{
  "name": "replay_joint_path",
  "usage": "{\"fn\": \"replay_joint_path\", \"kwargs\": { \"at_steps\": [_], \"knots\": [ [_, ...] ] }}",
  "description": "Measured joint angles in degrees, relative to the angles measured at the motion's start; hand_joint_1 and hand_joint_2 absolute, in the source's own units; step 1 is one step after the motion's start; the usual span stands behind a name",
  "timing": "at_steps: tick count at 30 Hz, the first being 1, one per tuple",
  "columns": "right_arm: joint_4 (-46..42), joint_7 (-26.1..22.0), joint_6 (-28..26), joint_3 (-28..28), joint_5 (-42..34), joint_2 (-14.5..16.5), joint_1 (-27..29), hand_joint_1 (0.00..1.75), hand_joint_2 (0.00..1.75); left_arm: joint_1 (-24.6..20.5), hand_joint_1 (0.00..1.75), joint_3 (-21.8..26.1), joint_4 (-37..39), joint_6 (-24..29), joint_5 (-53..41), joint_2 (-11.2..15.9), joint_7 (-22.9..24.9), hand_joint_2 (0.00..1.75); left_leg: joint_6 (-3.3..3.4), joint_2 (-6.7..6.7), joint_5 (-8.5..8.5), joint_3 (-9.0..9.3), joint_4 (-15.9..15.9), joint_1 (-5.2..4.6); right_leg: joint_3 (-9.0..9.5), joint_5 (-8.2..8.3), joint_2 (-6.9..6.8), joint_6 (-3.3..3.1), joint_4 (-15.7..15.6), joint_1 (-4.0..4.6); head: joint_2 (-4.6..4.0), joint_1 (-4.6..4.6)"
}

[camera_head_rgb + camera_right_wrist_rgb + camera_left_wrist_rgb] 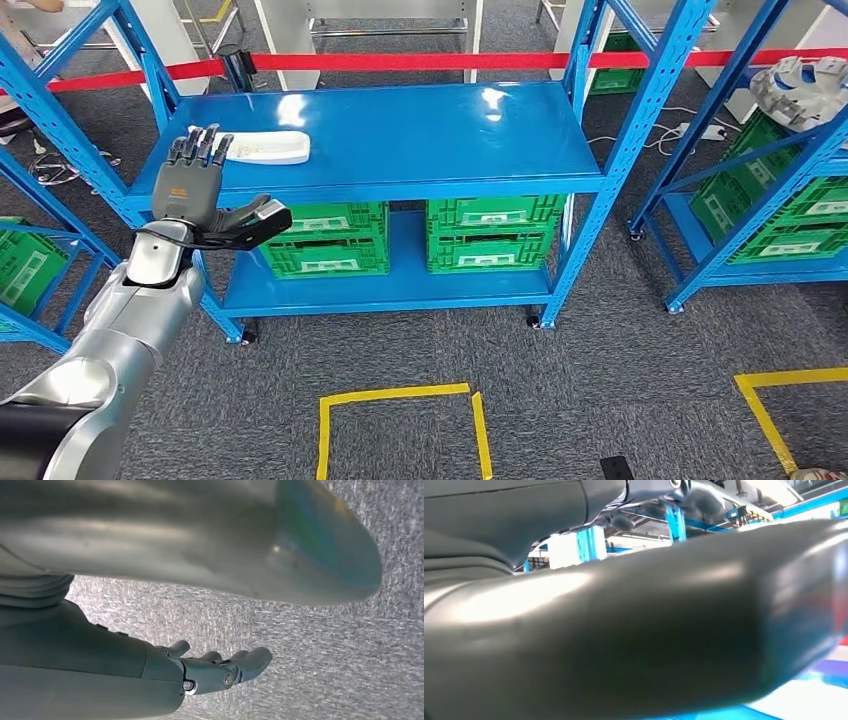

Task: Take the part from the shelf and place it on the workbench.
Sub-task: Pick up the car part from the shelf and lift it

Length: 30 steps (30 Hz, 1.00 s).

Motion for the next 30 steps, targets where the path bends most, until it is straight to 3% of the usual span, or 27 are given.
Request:
{"fn": "replay_joint_path", "kwargs": {
  "at_steps": [4,6,8,9,10,12,14,17,19,21,23,24,25,26,28,30],
  "knots": [
    [0.0,0.0,0.0,0.0,0.1,0.1,-0.1,0.00,0.00,-0.1,0.00,0.0,-0.6,0.2,0.1,-0.1,-0.4,0.00,-1.36,0.22,-1.08,-0.44,1.2,0.08,0.88,-0.27,-0.11,-1.25,-0.6,-0.26,0.00,-0.15],
    [0.0,0.0,0.0,0.0,0.2,0.1,-0.2,0.00,0.00,-0.3,0.00,0.0,-0.8,0.3,0.2,-0.1,-0.8,0.00,-2.03,0.57,-3.50,-3.45,7.1,0.33,1.55,-0.65,-0.14,-1.76,-0.9,-0.41,0.00,-0.37],
    [0.0,0.0,0.1,0.0,0.4,0.1,-0.2,0.00,0.00,-0.1,0.00,0.0,-0.7,0.3,0.2,-0.2,-1.0,0.00,-2.48,0.75,-5.63,-7.90,14.3,0.65,2.10,-1.20,-0.11,-1.89,-0.8,-0.43,0.00,-0.41],
    [0.0,0.1,0.2,0.0,0.4,0.1,-0.2,0.00,0.00,0.0,0.00,0.0,-0.7,0.3,0.2,-0.3,-1.2,0.00,-2.57,0.82,-5.34,-9.22,15.9,0.77,2.44,-1.50,-0.10,-1.82,-0.8,-0.44,0.00,-0.42],
    [0.0,0.1,0.2,0.0,0.5,0.1,-0.2,0.00,0.00,0.0,0.00,0.0,-0.7,0.3,0.2,-0.5,-1.3,0.00,-2.57,0.89,-3.90,-9.42,15.3,0.84,2.86,-1.81,-0.09,-1.71,-0.8,-0.46,0.00,-0.42],
    [0.0,0.2,0.4,0.0,0.5,0.1,-0.3,0.00,0.00,-0.2,0.00,0.0,-0.7,0.3,0.3,-0.7,-1.6,0.00,-2.24,1.10,1.02,-6.71,8.2,0.88,3.89,-2.52,-0.09,-1.36,-0.9,-0.49,0.00,-0.43],
    [0.0,0.2,0.5,0.0,0.5,0.1,-0.5,0.00,0.00,-0.7,0.00,0.0,-0.7,0.3,0.4,-1.0,-1.9,0.00,-1.55,1.32,3.50,-3.46,1.3,0.57,4.58,-3.21,-0.12,-0.70,-1.0,-0.39,0.00,-0.39],
    [0.0,0.1,0.5,-0.3,0.4,0.1,-0.6,0.00,0.00,-1.1,0.00,0.0,-0.7,0.3,0.5,-1.5,-2.1,0.00,-0.32,1.23,2.99,-2.21,-0.9,0.28,5.14,-3.15,-0.23,0.42,-1.0,-0.34,0.00,-0.35],
    [0.0,0.0,0.5,-0.4,0.4,0.1,-0.6,0.00,0.00,-1.4,0.00,0.0,-0.7,0.3,0.5,-1.8,-2.2,0.00,0.49,1.07,2.70,-1.40,-1.2,0.43,4.60,-3.56,-0.21,0.88,0.7,-0.41,0.00,-0.30],
    [0.0,0.0,0.5,-0.5,0.3,0.1,-0.6,0.00,0.00,-1.8,0.00,0.0,-0.6,0.3,0.5,-2.2,-2.3,0.00,1.17,1.00,2.28,-0.68,-1.3,0.47,1.46,-5.77,-0.11,1.11,6.1,-0.44,0.00,-0.25],
    [0.0,0.0,0.5,-0.5,0.3,0.1,-0.6,0.00,0.00,-2.0,0.00,0.0,-0.4,0.3,0.5,-2.6,-2.4,0.00,1.50,0.88,1.73,-0.26,-1.3,0.35,-3.36,-8.19,0.00,1.32,13.1,-0.35,0.00,-0.20],
    [0.0,0.0,0.5,-0.6,0.2,0.1,-0.5,0.00,0.00,-1.9,0.00,-0.1,-0.3,0.2,0.6,-2.7,-2.5,0.00,1.53,0.79,1.40,0.01,-1.2,0.28,-5.10,-8.30,0.04,1.36,14.9,-0.32,0.00,-0.19],
    [0.0,-0.1,0.5,-0.7,0.2,0.1,-0.4,0.00,0.00,-1.9,0.00,-0.1,-0.1,0.2,0.6,-2.8,-2.5,0.00,1.48,0.70,1.03,0.37,-1.1,0.24,-5.84,-7.19,0.05,1.33,14.6,-0.30,0.00,-0.19],
    [0.0,-0.1,0.5,-0.7,0.2,0.1,-0.4,0.00,0.00,-1.9,0.00,-0.1,0.0,0.2,0.6,-2.9,-2.6,0.00,1.37,0.64,0.60,0.82,-1.0,0.22,-5.44,-4.98,0.06,1.24,12.1,-0.30,0.00,-0.18],
    [0.0,-0.2,0.5,-0.8,0.2,0.1,-0.3,0.00,0.00,-2.1,0.00,-0.1,0.1,0.1,0.6,-3.1,-2.5,0.00,0.96,0.60,-0.34,1.71,-0.8,0.15,-2.76,-0.25,0.04,0.86,4.3,-0.23,0.00,-0.17],
    [0.0,-0.2,0.4,-0.9,0.2,0.1,-0.3,0.00,0.00,-2.3,0.00,-0.1,0.3,-0.1,0.6,-3.1,-2.5,0.00,0.32,0.55,-1.08,2.16,-0.7,0.02,-1.00,0.77,0.05,0.32,-0.1,0.00,0.00,-0.15]
  ]
}}
